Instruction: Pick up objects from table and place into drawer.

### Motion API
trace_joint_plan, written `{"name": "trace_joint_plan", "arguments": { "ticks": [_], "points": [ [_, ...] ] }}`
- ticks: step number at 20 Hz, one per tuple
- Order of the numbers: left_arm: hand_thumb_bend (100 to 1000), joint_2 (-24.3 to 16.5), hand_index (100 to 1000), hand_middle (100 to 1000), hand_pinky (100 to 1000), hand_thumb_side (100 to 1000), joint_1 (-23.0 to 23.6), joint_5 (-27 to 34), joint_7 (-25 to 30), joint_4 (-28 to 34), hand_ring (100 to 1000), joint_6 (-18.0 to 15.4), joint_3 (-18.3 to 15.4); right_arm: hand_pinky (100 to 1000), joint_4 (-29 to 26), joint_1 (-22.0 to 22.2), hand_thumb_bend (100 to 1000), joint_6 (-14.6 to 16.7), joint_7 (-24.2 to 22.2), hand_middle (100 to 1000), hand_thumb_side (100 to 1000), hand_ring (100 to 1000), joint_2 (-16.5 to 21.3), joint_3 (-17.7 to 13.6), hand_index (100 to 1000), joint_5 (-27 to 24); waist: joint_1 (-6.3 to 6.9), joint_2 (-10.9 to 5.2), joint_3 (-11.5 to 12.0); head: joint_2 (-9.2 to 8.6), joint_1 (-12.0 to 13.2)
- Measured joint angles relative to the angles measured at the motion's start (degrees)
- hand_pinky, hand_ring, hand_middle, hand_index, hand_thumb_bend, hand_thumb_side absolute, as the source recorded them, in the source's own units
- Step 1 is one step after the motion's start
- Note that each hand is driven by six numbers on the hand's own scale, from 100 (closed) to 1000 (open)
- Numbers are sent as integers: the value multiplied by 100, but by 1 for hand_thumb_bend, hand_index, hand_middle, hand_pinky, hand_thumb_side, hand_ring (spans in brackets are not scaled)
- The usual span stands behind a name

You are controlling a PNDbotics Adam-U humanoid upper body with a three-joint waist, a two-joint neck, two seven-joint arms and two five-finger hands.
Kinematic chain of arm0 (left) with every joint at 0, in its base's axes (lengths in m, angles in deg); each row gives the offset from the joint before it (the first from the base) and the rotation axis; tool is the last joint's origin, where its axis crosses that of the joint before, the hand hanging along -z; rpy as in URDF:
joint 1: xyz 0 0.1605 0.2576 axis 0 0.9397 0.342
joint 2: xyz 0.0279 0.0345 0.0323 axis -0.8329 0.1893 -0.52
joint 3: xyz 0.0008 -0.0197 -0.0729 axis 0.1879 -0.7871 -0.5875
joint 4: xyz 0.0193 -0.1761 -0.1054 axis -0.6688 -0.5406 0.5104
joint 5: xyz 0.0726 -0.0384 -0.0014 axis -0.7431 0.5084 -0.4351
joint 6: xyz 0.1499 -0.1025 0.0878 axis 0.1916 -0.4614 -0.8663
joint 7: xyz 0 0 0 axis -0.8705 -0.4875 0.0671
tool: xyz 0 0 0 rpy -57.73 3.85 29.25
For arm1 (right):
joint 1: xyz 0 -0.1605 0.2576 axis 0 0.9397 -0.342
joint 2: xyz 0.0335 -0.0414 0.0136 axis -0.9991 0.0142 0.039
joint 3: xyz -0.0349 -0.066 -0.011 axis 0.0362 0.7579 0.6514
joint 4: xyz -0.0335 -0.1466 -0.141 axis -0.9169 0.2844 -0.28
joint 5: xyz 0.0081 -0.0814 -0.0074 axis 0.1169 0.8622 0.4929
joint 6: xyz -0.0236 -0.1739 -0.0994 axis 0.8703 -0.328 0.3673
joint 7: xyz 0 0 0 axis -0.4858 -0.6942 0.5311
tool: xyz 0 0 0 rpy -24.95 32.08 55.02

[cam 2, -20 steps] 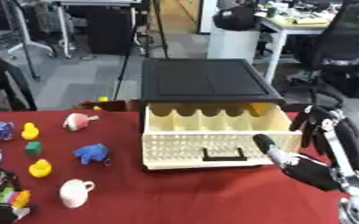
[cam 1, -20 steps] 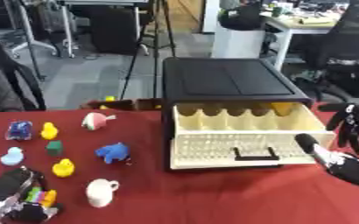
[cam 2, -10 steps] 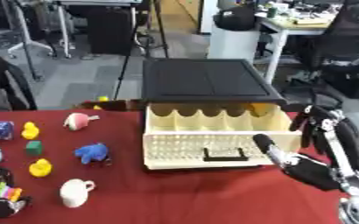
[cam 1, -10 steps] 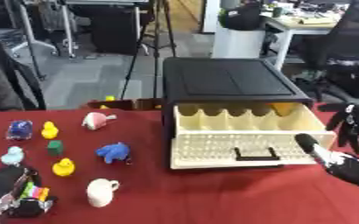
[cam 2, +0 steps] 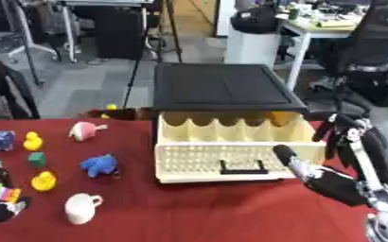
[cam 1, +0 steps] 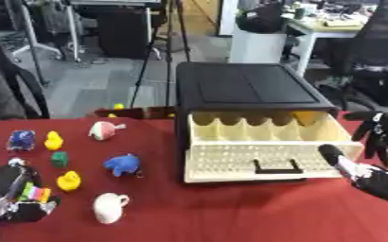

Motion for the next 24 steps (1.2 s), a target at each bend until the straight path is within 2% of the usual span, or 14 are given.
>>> {"name": "trace_joint_plan", "arguments": {
  "ticks": [7, 13, 18, 24],
  "points": [
    [349, 229, 469, 129, 100, 262, -620, 787, -90, 563, 111, 85, -63, 105, 0, 1, 614, 6, -8, 428, 711, 294, -1, 22, 743, 0, -45, -3, -65, 0, 9],
    [339, 525, 474, 136, 100, 264, -1396, 1248, -12, 606, 119, -47, 144, 105, 0, -24, 616, 38, -54, 428, 712, 294, -43, 75, 744, 0, -78, -3, -262, 0, 120],
    [328, 819, 477, 139, 100, 263, -1979, 1423, 49, 393, 123, -213, 340, 105, 0, -111, 617, 83, -122, 427, 712, 294, -44, 140, 744, -39, -72, -3, -462, -2, 225],
    [321, 1246, 481, 140, 100, 263, -2556, 1469, -76, -327, 124, -414, 485, 105, -1, -217, 620, 152, -196, 428, 712, 294, -44, 212, 744, -71, -30, 40, -691, -15, 363]
  ]
}}
